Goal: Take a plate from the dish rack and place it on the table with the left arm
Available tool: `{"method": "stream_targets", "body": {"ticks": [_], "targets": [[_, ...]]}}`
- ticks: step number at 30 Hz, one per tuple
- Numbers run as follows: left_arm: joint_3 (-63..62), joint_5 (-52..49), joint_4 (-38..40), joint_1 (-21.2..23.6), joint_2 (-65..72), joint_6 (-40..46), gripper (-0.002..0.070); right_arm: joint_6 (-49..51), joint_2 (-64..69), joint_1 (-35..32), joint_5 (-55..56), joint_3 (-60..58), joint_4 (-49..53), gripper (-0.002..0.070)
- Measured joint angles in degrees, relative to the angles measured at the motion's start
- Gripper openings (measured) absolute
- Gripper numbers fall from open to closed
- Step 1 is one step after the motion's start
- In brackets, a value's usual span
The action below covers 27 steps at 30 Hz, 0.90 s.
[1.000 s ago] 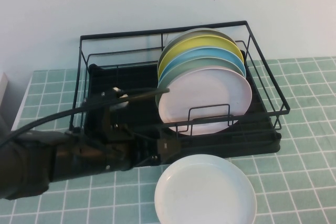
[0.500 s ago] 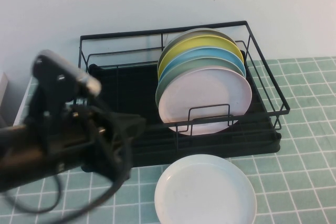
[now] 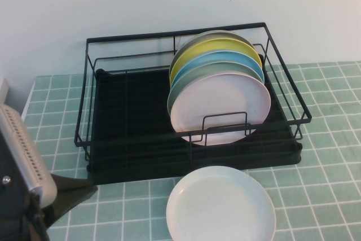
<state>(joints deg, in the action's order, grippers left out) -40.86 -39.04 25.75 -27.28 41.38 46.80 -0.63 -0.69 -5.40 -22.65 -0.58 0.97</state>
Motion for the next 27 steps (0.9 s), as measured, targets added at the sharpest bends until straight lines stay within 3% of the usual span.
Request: {"method": "stream_targets", "body": {"ticks": [27], "targets": [[0.00,0.71,-2.09,0.00,-0.51,3.00,-0.0002,0.00,0.00,0.00,0.00,0.00,0.00,-0.0002]]}}
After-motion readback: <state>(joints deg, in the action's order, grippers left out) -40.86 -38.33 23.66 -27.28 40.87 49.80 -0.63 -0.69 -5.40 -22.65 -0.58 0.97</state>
